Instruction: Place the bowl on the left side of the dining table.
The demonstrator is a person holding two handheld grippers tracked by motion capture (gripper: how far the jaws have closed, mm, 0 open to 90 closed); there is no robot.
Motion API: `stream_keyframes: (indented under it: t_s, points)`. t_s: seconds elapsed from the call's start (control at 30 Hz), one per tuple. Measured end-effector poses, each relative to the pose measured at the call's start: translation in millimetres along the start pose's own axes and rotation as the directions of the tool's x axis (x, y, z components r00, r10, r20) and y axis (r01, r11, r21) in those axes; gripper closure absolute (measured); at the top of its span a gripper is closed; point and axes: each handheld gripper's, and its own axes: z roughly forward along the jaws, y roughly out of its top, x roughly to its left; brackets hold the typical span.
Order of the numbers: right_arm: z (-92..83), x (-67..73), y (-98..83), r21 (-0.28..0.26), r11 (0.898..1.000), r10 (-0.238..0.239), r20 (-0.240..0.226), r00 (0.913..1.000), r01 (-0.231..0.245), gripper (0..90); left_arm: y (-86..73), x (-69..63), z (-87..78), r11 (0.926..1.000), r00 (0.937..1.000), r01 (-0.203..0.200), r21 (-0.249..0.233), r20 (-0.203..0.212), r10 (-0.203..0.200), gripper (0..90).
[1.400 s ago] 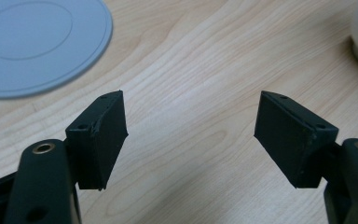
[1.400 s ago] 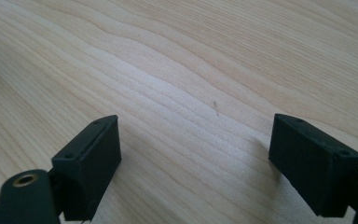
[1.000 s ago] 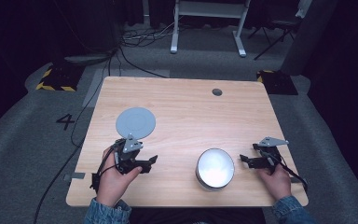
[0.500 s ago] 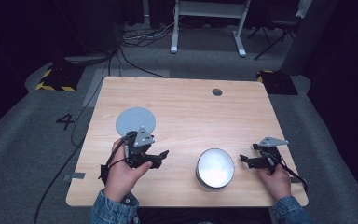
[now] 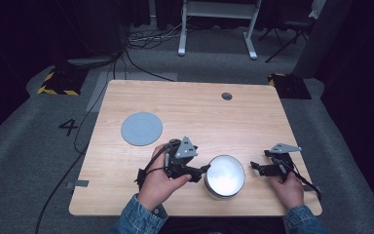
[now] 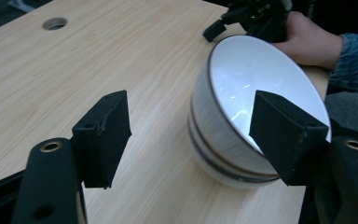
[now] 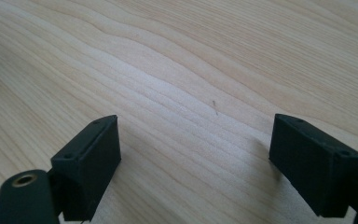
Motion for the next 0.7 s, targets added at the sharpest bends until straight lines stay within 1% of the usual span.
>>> stream_keyframes:
  t_s: [0.03, 0.07, 0.1, 0.17, 0.23, 0.27, 0.33, 0.37, 0.4, 0.43, 0.47, 0.5, 0.53, 0.63, 0.7]
  points:
    - [0.0, 0.0, 0.0, 0.000, 1.000, 0.000, 0.000, 1.0000, 0.000, 16.4, 0.0, 0.0, 0.0, 1.0000, 1.0000, 0.000, 0.000, 0.000, 0.000, 29.9]
    - [0.1, 0.1, 0.0, -0.001, 1.000, 0.000, 0.000, 1.0000, 0.000, 16.4, 3.0, -2.0, 7.0, 0.9998, 0.9999, -0.012, 0.017, 0.004, 0.012, 31.7]
    - [0.0, 0.0, 0.0, -0.001, 1.000, 0.001, 0.000, 1.0000, -0.001, 16.4, 4.6, -2.1, 10.4, 0.9995, 0.9998, -0.018, 0.026, 0.009, 0.018, 32.8]
    - [0.1, 0.1, 0.0, -0.002, 1.000, 0.001, 0.001, 1.0000, -0.001, 16.4, 7.9, -2.5, 16.6, 0.9995, 0.9998, -0.020, 0.025, 0.003, 0.020, 33.5]
    - [0.0, -0.1, 0.0, 0.000, 1.000, 0.000, 0.000, 1.0000, 0.000, 16.4, 10.0, -1.6, 19.8, 0.9994, 0.9998, -0.019, 0.029, 0.011, 0.019, 38.5]
    - [0.0, 0.0, 0.0, 0.000, 1.000, 0.001, 0.000, 1.0000, -0.001, 16.4, 12.4, -0.8, 25.0, 0.9993, 0.9996, -0.022, 0.030, 0.015, 0.022, 39.9]
    - [0.0, 0.0, 0.0, 0.000, 1.000, 0.000, 0.000, 1.0000, 0.000, 16.4, 14.5, -0.2, 31.9, 0.9982, 0.9992, -0.040, 0.045, 0.009, 0.039, 43.6]
    - [0.2, -0.2, 0.0, -0.003, 1.000, -0.002, 0.001, 1.0000, 0.002, 16.5, 14.5, -0.2, 31.9, 0.9982, 0.9992, -0.040, 0.045, 0.009, 0.039, 45.3]
    - [0.0, 0.0, 0.0, 0.000, 1.000, 0.001, 0.000, 1.0000, -0.001, 16.4, 15.5, 0.0, 39.6, 0.9968, 0.9987, -0.049, 0.062, 0.015, 0.048, 46.4]
    - [0.0, 0.0, 0.0, 0.000, 1.000, 0.001, 0.000, 1.0000, -0.001, 16.4, 15.5, 0.0, 39.6, 0.9968, 0.9987, -0.049, 0.062, 0.015, 0.048, 48.0]
    - [0.1, 0.0, 0.0, -0.001, 1.000, 0.001, 0.001, 1.0000, -0.001, 16.4, 16.4, -0.4, 46.4, 0.9945, 0.9975, -0.066, 0.081, 0.029, 0.064, 51.0]
    - [0.2, -0.1, 0.0, -0.002, 1.000, -0.001, 0.001, 1.0000, 0.001, 16.4, 16.4, -0.4, 46.4, 0.9945, 0.9975, -0.066, 0.081, 0.029, 0.064, 53.0]
    - [0.1, 0.1, 0.0, -0.001, 1.000, 0.001, 0.001, 1.0000, -0.001, 16.4, 17.4, -0.7, 52.3, 0.9923, 0.9964, -0.076, 0.098, 0.043, 0.073, 53.3]
    - [0.1, 0.0, 0.0, -0.002, 1.000, 0.000, 0.001, 1.0000, 0.000, 16.4, 18.7, 0.7, 58.4, 0.9894, 0.9963, -0.084, 0.119, 0.031, 0.080, 56.3]
    - [0.1, -0.1, 0.0, -0.002, 1.000, -0.001, 0.000, 1.0000, 0.001, 16.4, 19.2, 1.0, 62.1, 0.9889, 0.9964, -0.085, 0.122, 0.016, 0.084, 57.1]
